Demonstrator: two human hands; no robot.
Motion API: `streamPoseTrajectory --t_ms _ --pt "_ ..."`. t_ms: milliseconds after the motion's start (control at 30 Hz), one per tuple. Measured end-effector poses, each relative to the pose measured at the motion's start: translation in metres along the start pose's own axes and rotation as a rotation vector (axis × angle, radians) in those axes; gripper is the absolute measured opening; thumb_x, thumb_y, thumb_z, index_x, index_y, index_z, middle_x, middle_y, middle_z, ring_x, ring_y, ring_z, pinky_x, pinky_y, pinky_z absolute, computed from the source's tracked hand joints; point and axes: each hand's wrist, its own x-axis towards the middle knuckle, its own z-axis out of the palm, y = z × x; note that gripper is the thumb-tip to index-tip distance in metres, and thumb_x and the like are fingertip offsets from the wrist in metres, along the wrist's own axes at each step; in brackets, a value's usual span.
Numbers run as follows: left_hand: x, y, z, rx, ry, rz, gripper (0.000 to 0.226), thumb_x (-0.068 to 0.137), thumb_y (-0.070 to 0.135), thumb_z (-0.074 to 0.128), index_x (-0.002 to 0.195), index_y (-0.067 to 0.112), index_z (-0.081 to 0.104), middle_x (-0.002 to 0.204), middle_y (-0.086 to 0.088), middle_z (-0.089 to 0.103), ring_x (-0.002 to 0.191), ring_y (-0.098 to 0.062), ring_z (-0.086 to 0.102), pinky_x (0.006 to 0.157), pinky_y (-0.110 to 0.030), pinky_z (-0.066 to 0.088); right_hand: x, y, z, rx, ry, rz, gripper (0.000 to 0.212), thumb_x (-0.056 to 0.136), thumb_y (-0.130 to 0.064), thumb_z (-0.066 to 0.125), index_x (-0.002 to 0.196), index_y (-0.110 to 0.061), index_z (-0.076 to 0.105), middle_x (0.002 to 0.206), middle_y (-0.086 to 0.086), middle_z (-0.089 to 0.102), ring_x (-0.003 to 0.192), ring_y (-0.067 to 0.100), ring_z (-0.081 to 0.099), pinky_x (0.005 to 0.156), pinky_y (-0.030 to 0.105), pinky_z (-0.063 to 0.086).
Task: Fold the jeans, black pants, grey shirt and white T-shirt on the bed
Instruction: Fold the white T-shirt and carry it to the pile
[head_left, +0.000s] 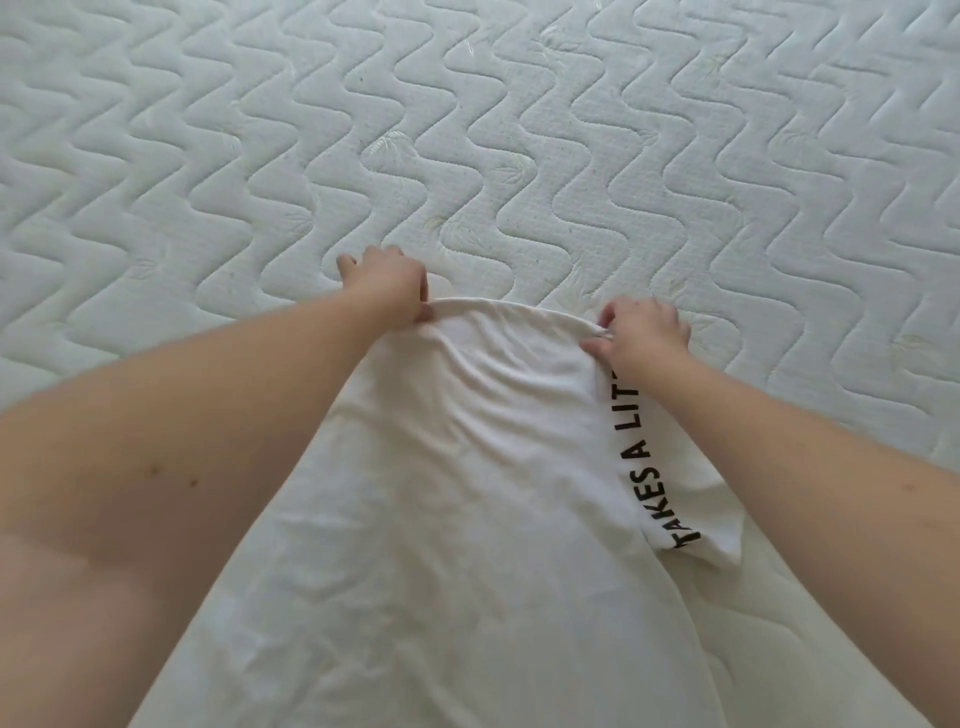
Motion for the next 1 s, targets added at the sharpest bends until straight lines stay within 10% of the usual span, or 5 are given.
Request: streamPoseTrajectory --t_ms 167,400,667,800,1000 --pt "0.010 -0.013 -0.007 -0.248 0.056 0.096 0.018 0.087 0.033 0.069 0.090 0.023 0.054 0.103 -0.005 0.063 0.091 -0.028 0.057 0.070 -0.034 0.041 0.005 0.015 -0.010 0.161 0.045 -0.032 0.024 0.089 -0.041 0.066 0.096 -0.023 0.053 0.100 0.003 0.064 0.099 0.028 0.056 0.080 0.036 0.038" --pt "0.000 -0.027 0.011 -0.381 0.034 0.041 0.021 0.091 0.035 0.065 0.106 0.021 0.062 0.112 -0.004 0.064 0.108 -0.026 0.056 0.094 -0.041 0.045 -0.008 0.051 -0.002 0.073 0.042 -0.061 0.032 0.084 -0.059 0.063 0.087 -0.028 0.054 0.087 -0.008 0.059 0.094 0.020 0.052 0.084 0.038 0.028" --pt "0.004 -0.018 0.024 -0.288 0.089 -0.051 0.015 0.093 0.036 0.062 0.101 0.024 0.062 0.113 -0.007 0.064 0.111 -0.031 0.054 0.084 -0.039 0.037 -0.034 0.137 -0.018 0.068 0.063 0.152 0.032 0.083 -0.054 0.068 0.072 -0.027 0.055 0.073 -0.016 0.055 0.083 0.019 0.051 0.078 0.034 0.026" --pt "-0.006 -0.009 0.033 -0.278 0.231 -0.048 0.022 0.095 0.032 0.056 0.115 0.022 0.058 0.122 -0.009 0.056 0.119 -0.030 0.047 0.095 -0.042 0.032 -0.059 0.147 -0.018 0.145 0.252 0.187 0.018 0.086 -0.042 0.067 0.087 -0.025 0.062 0.089 -0.001 0.064 0.100 0.029 0.058 0.084 0.040 0.036" --pt "-0.106 0.081 0.045 -0.491 0.469 0.281 0.032 0.088 0.016 0.064 0.120 0.012 0.063 0.123 -0.012 0.057 0.113 -0.036 0.054 0.095 -0.044 0.038 -0.126 0.127 0.017 0.557 0.214 0.483 0.063 0.083 -0.051 0.067 0.127 -0.011 0.046 0.117 0.009 0.059 0.104 0.028 0.056 0.087 0.039 0.045"
